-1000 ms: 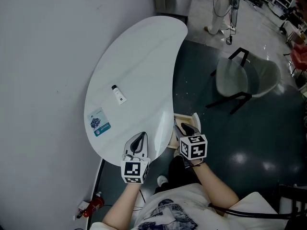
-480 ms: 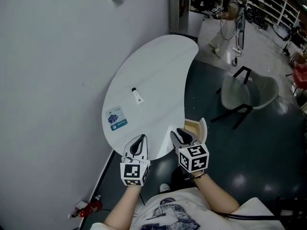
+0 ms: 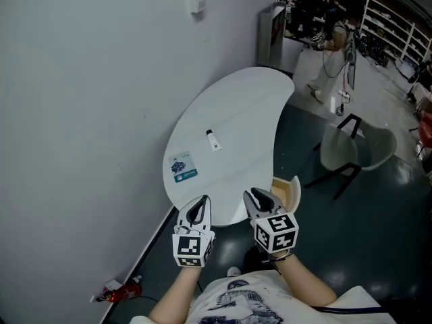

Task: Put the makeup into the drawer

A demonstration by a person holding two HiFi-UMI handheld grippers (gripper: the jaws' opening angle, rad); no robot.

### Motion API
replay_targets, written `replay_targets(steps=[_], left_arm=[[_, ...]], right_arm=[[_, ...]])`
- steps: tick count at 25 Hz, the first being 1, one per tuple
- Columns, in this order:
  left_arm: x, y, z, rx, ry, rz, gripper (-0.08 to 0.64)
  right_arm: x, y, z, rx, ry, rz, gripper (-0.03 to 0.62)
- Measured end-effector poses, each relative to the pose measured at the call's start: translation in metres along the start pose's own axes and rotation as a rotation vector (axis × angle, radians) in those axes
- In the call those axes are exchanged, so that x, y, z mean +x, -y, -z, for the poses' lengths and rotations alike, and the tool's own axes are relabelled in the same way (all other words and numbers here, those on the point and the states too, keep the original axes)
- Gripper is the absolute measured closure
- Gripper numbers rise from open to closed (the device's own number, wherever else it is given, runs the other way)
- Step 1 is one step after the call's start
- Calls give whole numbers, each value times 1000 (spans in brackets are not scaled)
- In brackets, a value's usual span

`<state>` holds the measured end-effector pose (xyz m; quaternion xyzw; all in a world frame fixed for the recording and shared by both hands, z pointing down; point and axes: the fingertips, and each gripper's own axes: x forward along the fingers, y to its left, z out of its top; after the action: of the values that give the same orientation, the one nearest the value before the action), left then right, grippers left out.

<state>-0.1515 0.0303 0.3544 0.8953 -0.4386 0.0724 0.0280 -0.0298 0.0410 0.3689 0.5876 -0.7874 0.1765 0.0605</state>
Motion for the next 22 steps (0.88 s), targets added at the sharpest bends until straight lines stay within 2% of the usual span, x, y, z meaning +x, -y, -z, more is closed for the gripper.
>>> replay_targets(steps=[12,22], left_arm=[[-36,-3,-14,-3,33,-26,525],[-43,1,-17,-14,42,-24,525]], right_arm=[[-16,-29,-21,-48,67,-11,546],[-22,-37,-18,-63,67,-20,572]])
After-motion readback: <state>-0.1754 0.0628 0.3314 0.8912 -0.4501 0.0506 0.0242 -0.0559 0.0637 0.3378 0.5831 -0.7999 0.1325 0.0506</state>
